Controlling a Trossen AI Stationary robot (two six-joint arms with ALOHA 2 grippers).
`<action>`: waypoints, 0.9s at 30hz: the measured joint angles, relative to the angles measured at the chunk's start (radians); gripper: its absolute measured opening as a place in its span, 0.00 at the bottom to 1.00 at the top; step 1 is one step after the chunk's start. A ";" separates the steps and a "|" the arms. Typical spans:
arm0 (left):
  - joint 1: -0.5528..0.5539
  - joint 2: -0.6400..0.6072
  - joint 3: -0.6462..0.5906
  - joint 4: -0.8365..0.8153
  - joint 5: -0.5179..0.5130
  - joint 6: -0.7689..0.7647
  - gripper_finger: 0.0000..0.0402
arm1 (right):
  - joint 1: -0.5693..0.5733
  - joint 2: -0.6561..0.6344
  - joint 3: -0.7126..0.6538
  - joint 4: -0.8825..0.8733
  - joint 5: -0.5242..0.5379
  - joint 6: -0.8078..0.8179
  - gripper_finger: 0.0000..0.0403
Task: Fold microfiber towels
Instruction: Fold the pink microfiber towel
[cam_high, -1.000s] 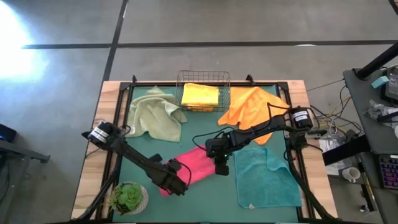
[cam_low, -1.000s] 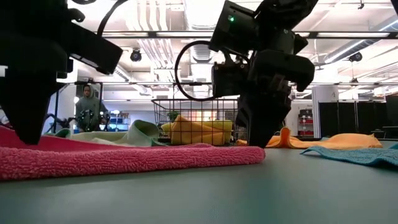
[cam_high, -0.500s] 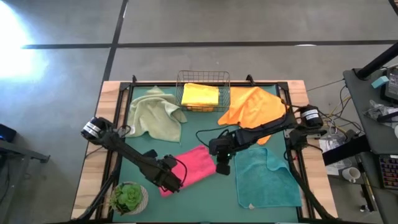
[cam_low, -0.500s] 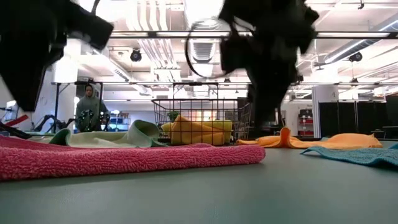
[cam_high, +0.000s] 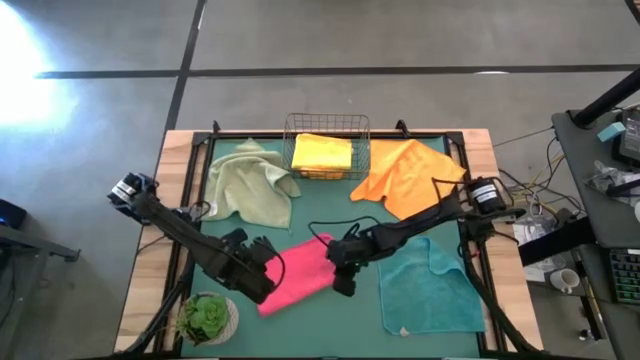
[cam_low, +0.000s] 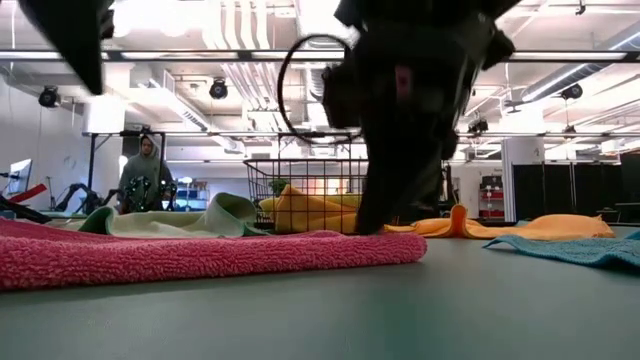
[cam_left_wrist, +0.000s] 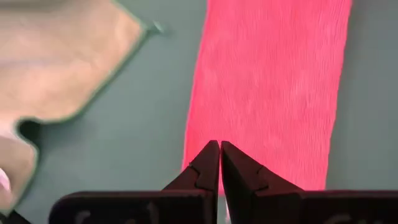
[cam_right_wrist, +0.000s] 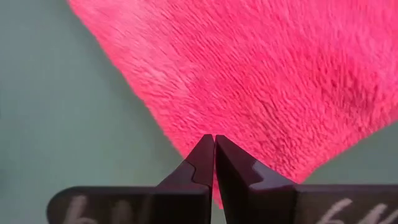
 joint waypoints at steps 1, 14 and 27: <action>0.000 -0.010 0.000 -0.001 -0.019 0.001 0.00 | -0.003 0.008 0.000 0.000 0.000 0.007 0.02; 0.000 -0.030 0.000 0.002 -0.049 0.102 0.00 | -0.071 0.002 0.012 -0.266 0.091 -0.020 0.02; 0.014 -0.018 -0.003 0.019 -0.049 0.103 0.00 | -0.136 -0.015 0.038 -0.507 0.542 -0.165 0.02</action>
